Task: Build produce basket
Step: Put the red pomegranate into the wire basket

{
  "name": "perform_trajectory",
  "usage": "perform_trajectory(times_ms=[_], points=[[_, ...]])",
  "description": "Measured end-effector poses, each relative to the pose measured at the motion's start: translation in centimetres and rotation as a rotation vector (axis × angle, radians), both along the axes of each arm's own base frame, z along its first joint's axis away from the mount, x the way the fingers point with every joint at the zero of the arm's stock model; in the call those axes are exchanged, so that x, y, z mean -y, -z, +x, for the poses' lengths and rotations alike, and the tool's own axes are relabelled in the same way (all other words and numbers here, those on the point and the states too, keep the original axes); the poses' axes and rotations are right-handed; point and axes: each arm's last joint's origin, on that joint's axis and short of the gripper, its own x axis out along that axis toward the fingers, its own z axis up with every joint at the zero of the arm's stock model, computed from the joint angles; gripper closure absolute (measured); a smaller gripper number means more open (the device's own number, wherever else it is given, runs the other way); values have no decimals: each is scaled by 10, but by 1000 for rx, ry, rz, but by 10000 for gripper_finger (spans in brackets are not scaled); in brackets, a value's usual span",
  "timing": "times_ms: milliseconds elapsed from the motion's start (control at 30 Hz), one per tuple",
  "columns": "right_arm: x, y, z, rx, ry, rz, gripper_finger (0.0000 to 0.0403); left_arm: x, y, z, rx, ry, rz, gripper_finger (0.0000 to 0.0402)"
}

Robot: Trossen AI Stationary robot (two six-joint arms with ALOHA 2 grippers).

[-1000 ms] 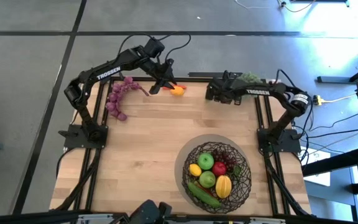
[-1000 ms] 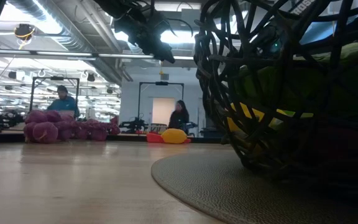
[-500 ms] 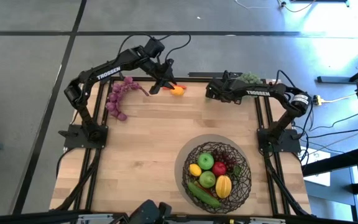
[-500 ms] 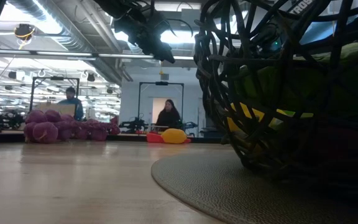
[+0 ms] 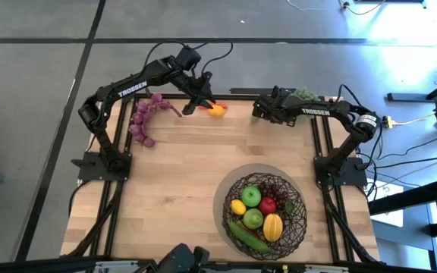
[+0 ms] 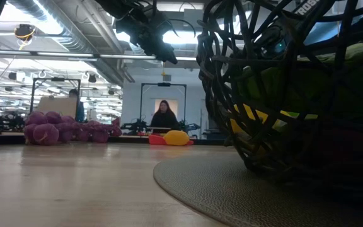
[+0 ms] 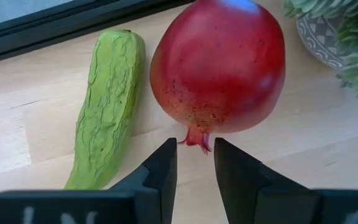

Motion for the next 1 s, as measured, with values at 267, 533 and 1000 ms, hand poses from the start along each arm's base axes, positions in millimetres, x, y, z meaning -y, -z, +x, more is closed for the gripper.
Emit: perform_trajectory(times_ms=[267,533,1000], points=[[4,0,-2,22,4,36,302,0,0,0,0,0,0,298],[7,3,-4,37,6,65,302,0,0,0,0,0,0,298],[12,8,-1,39,3,51,302,0,0,0,0,1,-1,298]])
